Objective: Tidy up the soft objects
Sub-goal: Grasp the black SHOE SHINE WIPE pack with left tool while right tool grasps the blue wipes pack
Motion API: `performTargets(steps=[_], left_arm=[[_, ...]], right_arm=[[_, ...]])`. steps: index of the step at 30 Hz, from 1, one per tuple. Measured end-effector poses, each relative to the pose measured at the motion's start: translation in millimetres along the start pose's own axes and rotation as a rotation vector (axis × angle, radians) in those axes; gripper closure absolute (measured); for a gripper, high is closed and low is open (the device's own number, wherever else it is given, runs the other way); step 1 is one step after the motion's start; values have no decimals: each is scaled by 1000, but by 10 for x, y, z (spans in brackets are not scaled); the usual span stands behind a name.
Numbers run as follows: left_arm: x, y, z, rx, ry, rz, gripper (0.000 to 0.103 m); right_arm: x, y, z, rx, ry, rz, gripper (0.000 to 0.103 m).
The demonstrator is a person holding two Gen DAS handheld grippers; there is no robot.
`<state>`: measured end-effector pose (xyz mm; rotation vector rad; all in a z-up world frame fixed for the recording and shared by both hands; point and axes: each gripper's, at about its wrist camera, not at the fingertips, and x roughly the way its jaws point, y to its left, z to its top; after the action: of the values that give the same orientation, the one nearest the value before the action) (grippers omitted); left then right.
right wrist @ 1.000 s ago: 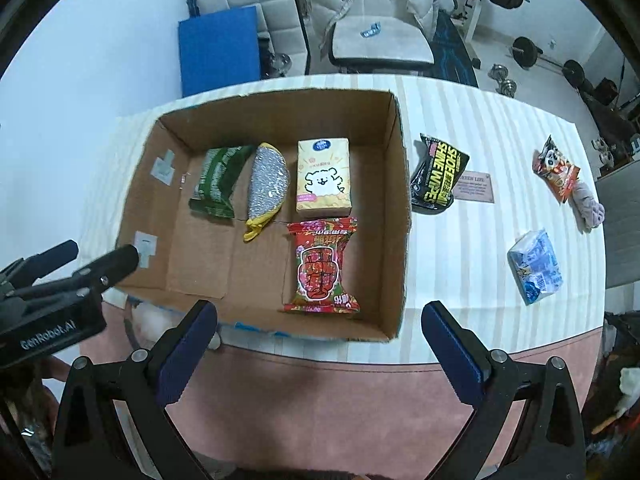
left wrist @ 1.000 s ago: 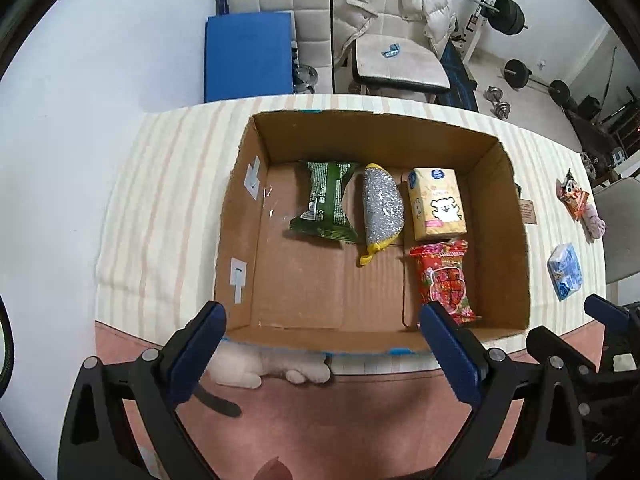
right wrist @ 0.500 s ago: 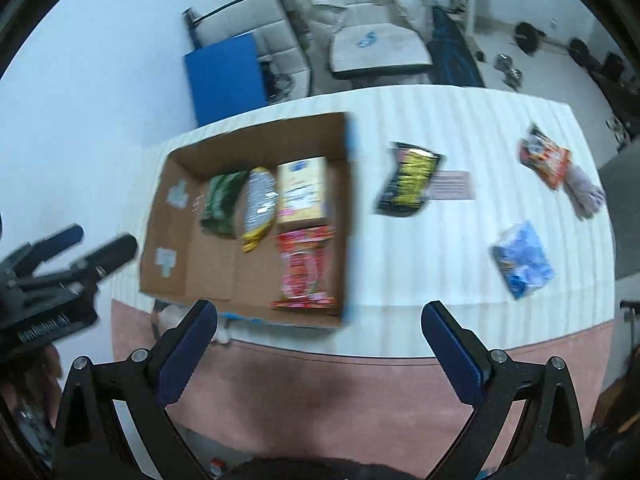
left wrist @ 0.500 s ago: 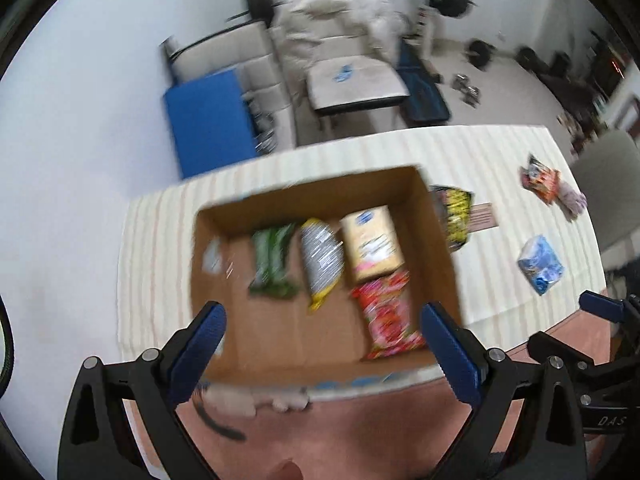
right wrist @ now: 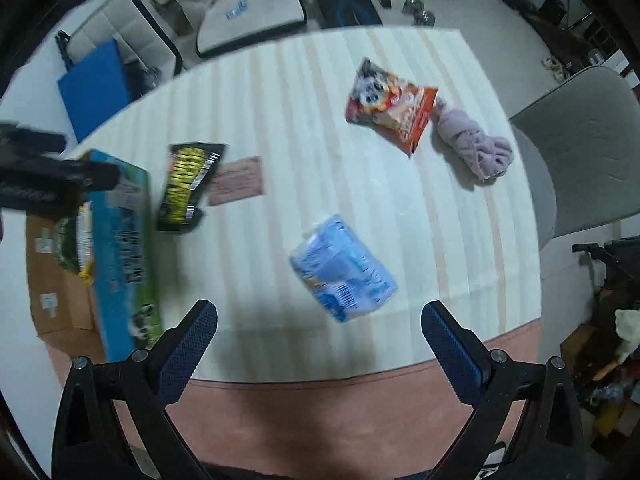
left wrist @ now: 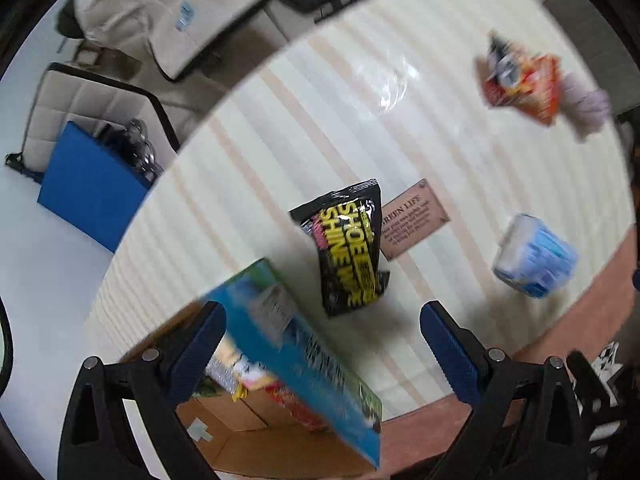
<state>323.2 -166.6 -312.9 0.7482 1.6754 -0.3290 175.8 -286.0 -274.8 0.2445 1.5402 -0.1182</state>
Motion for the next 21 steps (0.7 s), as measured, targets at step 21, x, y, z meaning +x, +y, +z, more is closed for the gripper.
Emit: performTargets(steps=[21], left_arm=[[1189, -214, 354, -14, 208, -37, 3]], right_arm=[[1327, 6, 198, -170, 247, -60, 0]])
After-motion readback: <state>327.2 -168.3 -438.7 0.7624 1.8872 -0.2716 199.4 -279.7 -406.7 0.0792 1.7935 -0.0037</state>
